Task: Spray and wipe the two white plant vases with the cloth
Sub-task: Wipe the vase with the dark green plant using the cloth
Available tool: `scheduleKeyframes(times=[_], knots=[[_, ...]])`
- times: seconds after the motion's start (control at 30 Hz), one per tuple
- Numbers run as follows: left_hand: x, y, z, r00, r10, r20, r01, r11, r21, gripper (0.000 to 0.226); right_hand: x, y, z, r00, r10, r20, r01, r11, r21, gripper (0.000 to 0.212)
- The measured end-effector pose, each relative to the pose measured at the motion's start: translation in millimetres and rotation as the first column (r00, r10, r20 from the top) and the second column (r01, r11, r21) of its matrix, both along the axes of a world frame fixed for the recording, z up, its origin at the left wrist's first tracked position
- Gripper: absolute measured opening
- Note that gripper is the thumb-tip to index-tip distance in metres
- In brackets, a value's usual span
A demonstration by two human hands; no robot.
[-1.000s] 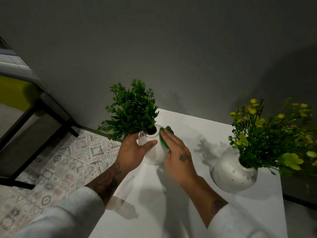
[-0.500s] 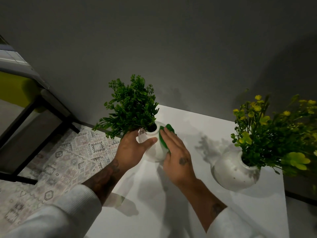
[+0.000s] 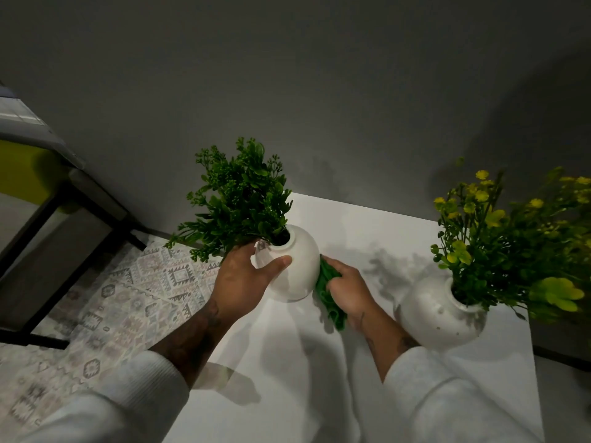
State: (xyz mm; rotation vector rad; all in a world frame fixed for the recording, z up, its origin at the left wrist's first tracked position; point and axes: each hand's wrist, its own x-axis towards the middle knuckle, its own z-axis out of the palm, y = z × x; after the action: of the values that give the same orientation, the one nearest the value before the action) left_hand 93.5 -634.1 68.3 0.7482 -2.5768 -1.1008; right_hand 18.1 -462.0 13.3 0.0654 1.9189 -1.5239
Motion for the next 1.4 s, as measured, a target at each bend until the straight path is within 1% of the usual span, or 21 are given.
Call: scheduleKeyframes(times=[0.07, 0.13, 0.23, 0.33, 0.4, 0.47, 0.5, 0.57, 0.6, 0.63, 0.7, 0.73, 0.8, 0.87, 0.9, 0.97, 1.07, 1.13, 1.23, 1.33, 1.4], knots=[[-0.9, -1.3, -1.1, 1.000, 0.010, 0.028, -0.010, 1.000, -0.013, 0.057, 11.1, -0.2, -7.4, 0.998, -0.013, 0.056, 0.014, 1.000, -0.021, 0.067], [-0.8, -0.7, -0.3, 1.000, 0.012, 0.029, -0.012, 1.000, -0.006, 0.058, 20.8, -3.6, -12.4, 0.996, -0.057, 0.065, 0.059, 0.998, -0.037, 0.065], [-1.0, -0.7, -1.0, 0.999, 0.022, 0.027, -0.022, 1.000, -0.005, 0.059, 25.7, -8.7, -8.7, 0.993, -0.116, 0.012, 0.116, 0.993, -0.015, 0.070], [-0.5, -0.4, -2.1, 1.000, 0.005, -0.001, -0.005, 1.000, -0.010, 0.045, 34.2, -12.1, 4.4, 0.980, -0.181, -0.077, 0.179, 0.983, -0.029, 0.073], [-0.3, -1.2, -3.3, 1.000, -0.003, -0.011, 0.003, 1.000, -0.026, 0.043, 42.6, -14.6, 16.1, 0.959, -0.201, -0.198, 0.192, 0.979, -0.068, 0.071], [-0.1, -1.8, -2.5, 1.000, -0.008, 0.004, 0.008, 0.999, -0.043, 0.049, 49.3, -17.6, 29.3, 0.903, -0.183, -0.389, 0.150, 0.982, -0.113, 0.074], [0.0, -1.5, -0.9, 1.000, -0.013, 0.003, 0.013, 0.999, -0.041, 0.046, 51.8, -20.2, 35.4, 0.856, -0.141, -0.497, 0.100, 0.989, -0.110, 0.076], [0.5, 0.1, 3.6, 0.999, -0.038, -0.020, 0.037, 0.998, -0.050, 0.029, 57.2, -26.9, 41.7, 0.724, -0.012, -0.690, -0.006, 1.000, -0.023, 0.075], [0.5, 1.3, 5.8, 0.998, -0.050, -0.031, 0.048, 0.997, -0.058, 0.024, 59.8, -29.6, 41.8, 0.677, 0.026, -0.736, -0.023, 1.000, 0.014, 0.075], [0.7, 2.1, 7.7, 0.998, -0.057, -0.032, 0.055, 0.997, -0.062, 0.024, 62.4, -30.9, 41.3, 0.656, 0.026, -0.754, -0.016, 1.000, 0.021, 0.075], [0.1, 2.7, 8.8, 0.998, -0.055, -0.022, 0.053, 0.997, -0.059, 0.029, 67.3, -30.0, 34.9, 0.648, -0.059, -0.760, 0.043, 0.998, -0.042, 0.073], [-0.2, 2.5, 8.2, 0.999, -0.044, -0.009, 0.043, 0.998, -0.052, 0.033, 69.6, -28.3, 30.2, 0.659, -0.120, -0.743, 0.077, 0.993, -0.093, 0.073], [-1.1, 1.3, 6.7, 1.000, -0.022, 0.022, 0.023, 0.999, -0.030, 0.045, 72.2, -25.1, 20.0, 0.737, -0.217, -0.640, 0.131, 0.975, -0.179, 0.075], [-0.7, 1.7, 6.2, 1.000, -0.017, 0.025, 0.017, 1.000, -0.008, 0.050, 69.4, -23.3, 14.4, 0.835, -0.254, -0.488, 0.180, 0.964, -0.195, 0.072], [-0.6, 2.2, 6.1, 1.000, -0.015, 0.021, 0.015, 1.000, -0.001, 0.051, 64.7, -22.2, 13.3, 0.876, -0.251, -0.412, 0.197, 0.965, -0.171, 0.070], [0.3, 3.7, 5.5, 1.000, 0.005, 0.018, -0.005, 1.000, 0.002, 0.054, 49.9, -19.1, 13.4, 0.938, -0.197, -0.286, 0.184, 0.980, -0.071, 0.067], [2.8, 6.0, 4.0, 0.999, 0.032, 0.022, -0.032, 0.999, -0.017, 0.056, 25.0, -15.1, 18.8, 0.972, -0.106, -0.209, 0.120, 0.991, 0.056, 0.071], [2.8, 6.5, 3.1, 0.999, 0.030, 0.017, -0.031, 1.000, 0.002, 0.057, 13.6, -13.1, 24.7, 0.968, -0.064, -0.244, 0.087, 0.993, 0.084, 0.072], [2.3, 6.3, 2.8, 1.000, 0.029, 0.011, -0.029, 1.000, 0.005, 0.060, -2.6, -13.6, 36.2, 0.933, 0.025, -0.358, 0.009, 0.996, 0.093, 0.071], [3.2, 6.3, 2.5, 1.000, 0.031, 0.000, -0.031, 0.999, 0.018, 0.060, -12.4, -19.6, 50.0, 0.867, 0.111, -0.486, -0.083, 0.993, 0.078, 0.074], [3.0, 6.9, 3.7, 1.000, 0.022, -0.016, -0.022, 1.000, 0.014, 0.056, -7.7, -23.8, 57.0, 0.793, 0.155, -0.589, -0.136, 0.988, 0.078, 0.074]])
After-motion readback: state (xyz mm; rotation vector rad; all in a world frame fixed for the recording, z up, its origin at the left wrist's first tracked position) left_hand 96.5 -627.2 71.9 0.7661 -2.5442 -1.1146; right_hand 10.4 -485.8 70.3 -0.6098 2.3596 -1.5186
